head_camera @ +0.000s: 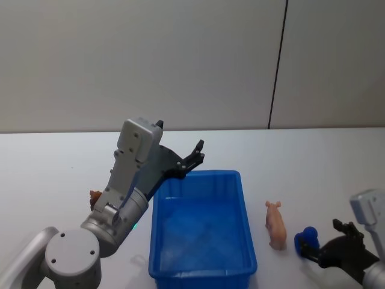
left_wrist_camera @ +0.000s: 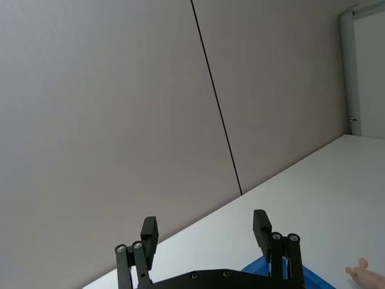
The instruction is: Pick up the two dolls from the table and place them into the box.
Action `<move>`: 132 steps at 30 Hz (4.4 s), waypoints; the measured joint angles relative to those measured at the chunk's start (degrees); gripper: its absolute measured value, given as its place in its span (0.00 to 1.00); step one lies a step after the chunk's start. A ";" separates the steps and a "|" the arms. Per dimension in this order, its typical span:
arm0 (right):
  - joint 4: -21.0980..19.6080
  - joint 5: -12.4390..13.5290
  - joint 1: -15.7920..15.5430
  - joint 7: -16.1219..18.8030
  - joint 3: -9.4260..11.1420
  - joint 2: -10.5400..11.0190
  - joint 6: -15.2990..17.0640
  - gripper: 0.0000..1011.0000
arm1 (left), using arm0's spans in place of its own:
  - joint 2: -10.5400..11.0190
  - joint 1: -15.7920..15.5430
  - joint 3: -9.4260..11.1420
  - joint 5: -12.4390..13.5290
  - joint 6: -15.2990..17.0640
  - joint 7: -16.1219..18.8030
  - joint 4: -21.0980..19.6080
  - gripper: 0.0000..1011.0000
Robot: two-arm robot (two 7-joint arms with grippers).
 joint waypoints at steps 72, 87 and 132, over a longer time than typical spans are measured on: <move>8.22 -7.56 9.00 0.47 -2.30 -6.09 -1.12 0.39 | 0.00 0.00 0.00 0.00 0.00 0.00 0.00 0.99; 2.01 -7.62 10.01 2.82 -1.24 -5.33 -7.29 0.29 | 0.00 0.00 0.00 0.00 0.00 0.00 0.00 0.99; 13.59 -2.51 20.96 25.40 -7.32 -14.09 -1.11 0.29 | 0.00 0.00 0.00 0.00 0.00 0.00 0.00 0.99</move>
